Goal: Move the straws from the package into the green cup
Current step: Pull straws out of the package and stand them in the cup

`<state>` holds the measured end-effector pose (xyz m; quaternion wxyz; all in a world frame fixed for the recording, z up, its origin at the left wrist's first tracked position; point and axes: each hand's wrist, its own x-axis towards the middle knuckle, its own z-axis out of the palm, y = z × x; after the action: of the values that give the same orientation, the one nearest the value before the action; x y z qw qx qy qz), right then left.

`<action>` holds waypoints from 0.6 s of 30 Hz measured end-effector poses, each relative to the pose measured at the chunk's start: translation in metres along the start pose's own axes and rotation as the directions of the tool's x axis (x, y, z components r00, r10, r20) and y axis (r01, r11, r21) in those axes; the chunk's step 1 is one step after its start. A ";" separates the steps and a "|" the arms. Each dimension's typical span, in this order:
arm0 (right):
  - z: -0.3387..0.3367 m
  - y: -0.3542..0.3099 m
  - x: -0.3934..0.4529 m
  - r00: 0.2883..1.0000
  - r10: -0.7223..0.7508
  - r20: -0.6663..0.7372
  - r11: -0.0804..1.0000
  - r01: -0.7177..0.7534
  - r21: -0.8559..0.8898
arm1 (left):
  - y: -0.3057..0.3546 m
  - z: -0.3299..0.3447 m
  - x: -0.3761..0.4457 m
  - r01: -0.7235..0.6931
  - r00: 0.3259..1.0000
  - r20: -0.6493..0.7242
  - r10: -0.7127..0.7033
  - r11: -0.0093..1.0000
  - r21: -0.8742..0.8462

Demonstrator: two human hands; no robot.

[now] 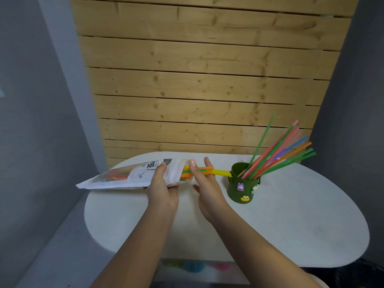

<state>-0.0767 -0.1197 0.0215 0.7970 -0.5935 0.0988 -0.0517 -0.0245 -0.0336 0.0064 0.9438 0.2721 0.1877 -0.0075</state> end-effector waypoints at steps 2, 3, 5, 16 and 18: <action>0.005 -0.004 0.004 0.999 -0.029 -0.041 0.998 0.027 -0.051 | -0.002 0.001 -0.002 0.006 1.000 0.002 -0.006 1.000 0.005; 0.007 -0.005 0.006 0.997 -0.047 -0.054 0.997 0.043 -0.071 | -0.002 0.001 -0.002 0.007 1.000 0.001 -0.007 1.000 0.007; 0.007 -0.008 0.008 0.993 -0.101 -0.060 0.988 0.093 -0.124 | -0.002 0.001 -0.001 0.001 1.000 0.001 -0.001 1.000 0.008; 0.008 -0.062 0.006 0.852 -0.429 -0.299 0.902 0.419 -0.102 | -0.004 0.002 0.005 0.014 1.000 0.000 -0.014 0.998 -0.068; 0.013 -0.076 0.007 0.832 -0.450 -0.325 0.869 0.491 0.055 | -0.006 0.006 0.003 0.026 1.000 -0.006 -0.026 0.995 -0.095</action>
<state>-0.0646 -0.1307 0.0971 0.7737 -0.5286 0.0661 -0.3430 -0.0204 -0.0410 0.0069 0.9547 0.2245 0.1949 -0.0098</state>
